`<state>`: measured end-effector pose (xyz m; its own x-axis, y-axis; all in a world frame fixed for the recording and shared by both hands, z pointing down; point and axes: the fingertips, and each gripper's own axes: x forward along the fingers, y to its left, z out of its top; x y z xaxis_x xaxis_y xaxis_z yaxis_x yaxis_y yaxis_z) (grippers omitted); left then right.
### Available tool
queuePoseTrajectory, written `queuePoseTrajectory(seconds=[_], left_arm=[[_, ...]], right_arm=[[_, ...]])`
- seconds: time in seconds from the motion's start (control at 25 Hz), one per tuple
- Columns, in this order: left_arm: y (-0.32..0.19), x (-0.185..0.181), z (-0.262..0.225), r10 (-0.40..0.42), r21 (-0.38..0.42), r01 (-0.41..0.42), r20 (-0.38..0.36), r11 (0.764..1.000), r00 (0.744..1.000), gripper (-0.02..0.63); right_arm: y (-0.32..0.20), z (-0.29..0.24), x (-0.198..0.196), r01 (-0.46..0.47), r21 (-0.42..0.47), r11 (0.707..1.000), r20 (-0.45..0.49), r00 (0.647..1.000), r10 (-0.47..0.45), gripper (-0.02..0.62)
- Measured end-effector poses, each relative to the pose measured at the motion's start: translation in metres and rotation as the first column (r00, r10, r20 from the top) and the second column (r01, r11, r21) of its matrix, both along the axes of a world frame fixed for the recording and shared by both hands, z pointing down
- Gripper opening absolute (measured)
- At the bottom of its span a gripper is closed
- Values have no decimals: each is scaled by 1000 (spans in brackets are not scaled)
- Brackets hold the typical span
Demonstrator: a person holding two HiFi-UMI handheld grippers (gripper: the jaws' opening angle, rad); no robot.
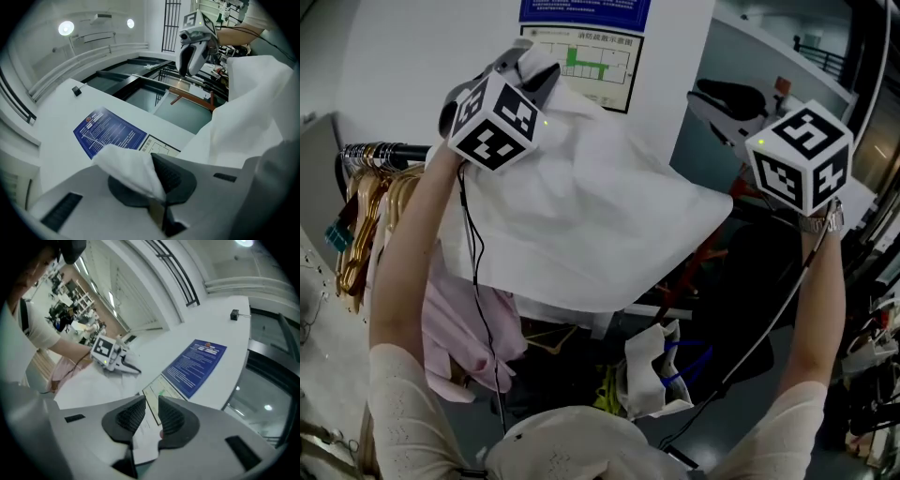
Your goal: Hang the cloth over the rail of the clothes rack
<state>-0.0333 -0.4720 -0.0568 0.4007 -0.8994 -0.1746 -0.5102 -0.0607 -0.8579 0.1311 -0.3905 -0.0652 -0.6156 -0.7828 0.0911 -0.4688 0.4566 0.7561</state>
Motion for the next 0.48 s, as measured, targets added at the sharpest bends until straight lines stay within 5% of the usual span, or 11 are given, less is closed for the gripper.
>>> queuePoseTrajectory(seconds=[0.12, 0.32, 0.48], left_arm=[[1, 1, -1, 8, 8, -8, 3, 1000, 1000, 17], [1, 5, -1, 12, 16, -13, 50, 1000, 999, 17], [0, 6, -5, 77, -66, -74, 44, 995, 996, 17]], right_arm=[[6, -10, -57, 70, 41, 997, -28, 997, -69, 92], [-24, -9, -111, 39, 76, 996, -114, 993, -30, 92], [-54, 5, -133, 22, 39, 999, -174, 985, -15, 92]])
